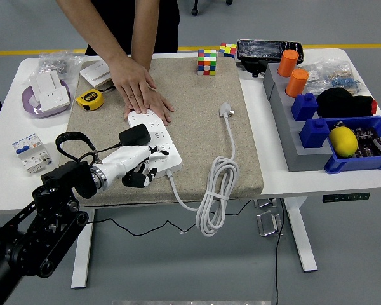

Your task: Pick up the plug,place it near the board,insert it into the board,press the button

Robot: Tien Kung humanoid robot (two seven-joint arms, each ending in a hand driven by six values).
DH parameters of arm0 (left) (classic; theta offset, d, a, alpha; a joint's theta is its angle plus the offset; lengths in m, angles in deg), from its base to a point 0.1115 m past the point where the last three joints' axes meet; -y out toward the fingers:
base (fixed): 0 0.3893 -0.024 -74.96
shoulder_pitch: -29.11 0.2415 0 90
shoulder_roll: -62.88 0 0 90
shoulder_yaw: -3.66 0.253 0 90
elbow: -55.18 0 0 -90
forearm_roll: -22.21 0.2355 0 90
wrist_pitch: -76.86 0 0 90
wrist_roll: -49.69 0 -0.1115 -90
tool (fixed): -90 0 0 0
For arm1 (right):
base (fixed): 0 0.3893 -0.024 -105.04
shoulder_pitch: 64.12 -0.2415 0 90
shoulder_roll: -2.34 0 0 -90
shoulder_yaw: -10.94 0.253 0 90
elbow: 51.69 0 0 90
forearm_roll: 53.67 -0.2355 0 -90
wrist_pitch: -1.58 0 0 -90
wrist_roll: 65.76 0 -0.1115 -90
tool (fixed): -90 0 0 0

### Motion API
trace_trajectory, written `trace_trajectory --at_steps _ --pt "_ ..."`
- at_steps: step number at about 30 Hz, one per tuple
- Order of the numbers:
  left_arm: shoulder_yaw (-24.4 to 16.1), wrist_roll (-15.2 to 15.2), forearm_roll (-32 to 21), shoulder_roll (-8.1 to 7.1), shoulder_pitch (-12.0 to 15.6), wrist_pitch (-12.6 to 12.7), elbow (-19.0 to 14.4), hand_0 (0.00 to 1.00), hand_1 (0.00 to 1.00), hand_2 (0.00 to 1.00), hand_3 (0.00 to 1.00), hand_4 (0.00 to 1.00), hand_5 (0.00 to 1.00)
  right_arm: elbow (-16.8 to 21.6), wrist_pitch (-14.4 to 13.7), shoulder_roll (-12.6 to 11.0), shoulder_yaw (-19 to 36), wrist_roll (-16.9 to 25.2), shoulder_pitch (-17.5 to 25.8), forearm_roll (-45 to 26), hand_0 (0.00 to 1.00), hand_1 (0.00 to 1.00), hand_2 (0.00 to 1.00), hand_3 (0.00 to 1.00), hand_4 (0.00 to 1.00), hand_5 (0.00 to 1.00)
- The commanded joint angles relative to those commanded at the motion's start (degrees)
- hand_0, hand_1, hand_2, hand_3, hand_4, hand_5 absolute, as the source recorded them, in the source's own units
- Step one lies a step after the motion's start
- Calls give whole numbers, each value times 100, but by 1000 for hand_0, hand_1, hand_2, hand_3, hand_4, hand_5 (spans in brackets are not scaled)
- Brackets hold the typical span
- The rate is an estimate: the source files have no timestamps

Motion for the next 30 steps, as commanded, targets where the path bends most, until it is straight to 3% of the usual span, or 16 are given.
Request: trace_trajectory --at_steps 30 --pt "-36 8 0 -20 58 -21 158 106 2 100 857 377 2 -1 -1 1 -26 2 25 -10 819 775 747 752 998 998"
